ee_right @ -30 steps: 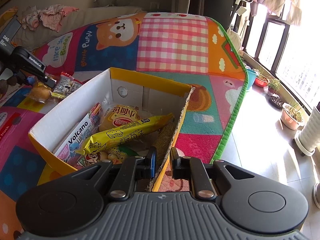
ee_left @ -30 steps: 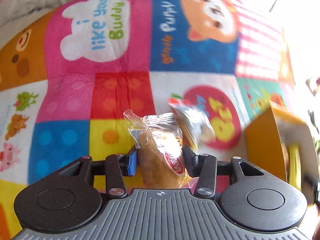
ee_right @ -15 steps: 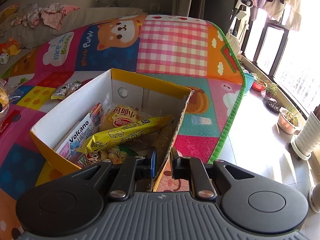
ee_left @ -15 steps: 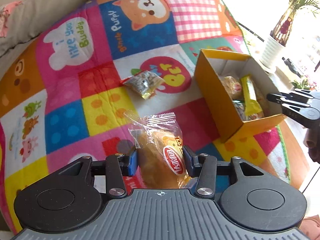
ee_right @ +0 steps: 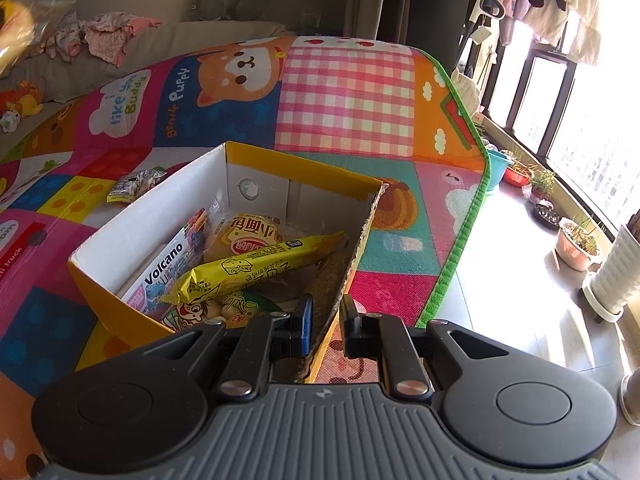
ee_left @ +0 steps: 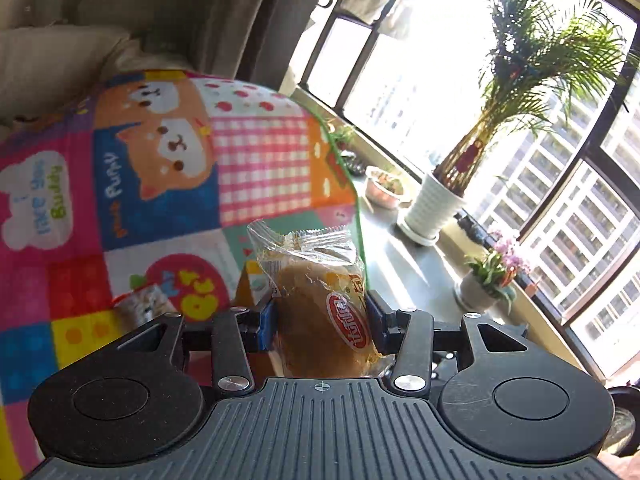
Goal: Organize objects
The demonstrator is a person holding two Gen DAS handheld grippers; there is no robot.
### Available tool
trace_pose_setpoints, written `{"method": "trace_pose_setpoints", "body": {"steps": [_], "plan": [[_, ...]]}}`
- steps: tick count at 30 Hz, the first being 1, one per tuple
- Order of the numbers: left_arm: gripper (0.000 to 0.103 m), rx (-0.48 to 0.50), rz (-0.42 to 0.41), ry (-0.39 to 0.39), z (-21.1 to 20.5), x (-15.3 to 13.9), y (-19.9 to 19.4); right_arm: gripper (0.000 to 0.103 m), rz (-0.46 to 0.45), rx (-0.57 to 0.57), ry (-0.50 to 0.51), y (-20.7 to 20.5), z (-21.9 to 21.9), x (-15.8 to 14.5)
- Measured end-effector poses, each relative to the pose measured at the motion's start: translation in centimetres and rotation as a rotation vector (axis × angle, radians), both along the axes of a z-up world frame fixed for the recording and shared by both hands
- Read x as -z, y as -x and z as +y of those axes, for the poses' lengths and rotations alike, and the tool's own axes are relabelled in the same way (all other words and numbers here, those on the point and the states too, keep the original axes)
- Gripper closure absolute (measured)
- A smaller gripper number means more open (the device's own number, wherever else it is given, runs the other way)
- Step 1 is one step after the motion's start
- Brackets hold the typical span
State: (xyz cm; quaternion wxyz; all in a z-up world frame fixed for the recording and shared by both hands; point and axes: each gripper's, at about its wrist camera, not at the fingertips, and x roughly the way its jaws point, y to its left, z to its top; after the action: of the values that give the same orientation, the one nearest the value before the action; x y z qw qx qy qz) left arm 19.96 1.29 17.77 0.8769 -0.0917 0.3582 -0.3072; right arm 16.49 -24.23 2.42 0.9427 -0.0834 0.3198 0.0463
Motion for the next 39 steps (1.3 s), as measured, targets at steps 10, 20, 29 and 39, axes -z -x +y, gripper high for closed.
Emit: {"method": "trace_pose_setpoints", "body": {"steps": [10,20,29,39], "plan": [[0.053,0.108,0.082,0.015,-8.3,6.0,-7.3,0.089,-0.005,0.0,-0.028,0.2,-0.5,-0.1],[0.054,0.001,0.111,0.04,-5.4,9.1,-9.3,0.089,-0.005,-0.005,-0.035,0.1,-0.7,0.0],[0.054,-0.296,0.145,-0.127,2.4,11.5,-12.0,0.089,0.0,-0.005,-0.031,0.0,-0.6,0.3],[0.054,-0.323,0.132,-0.292,5.0,15.4,-15.2,0.088,0.005,-0.009,-0.022,-0.1,-0.5,0.3]]}}
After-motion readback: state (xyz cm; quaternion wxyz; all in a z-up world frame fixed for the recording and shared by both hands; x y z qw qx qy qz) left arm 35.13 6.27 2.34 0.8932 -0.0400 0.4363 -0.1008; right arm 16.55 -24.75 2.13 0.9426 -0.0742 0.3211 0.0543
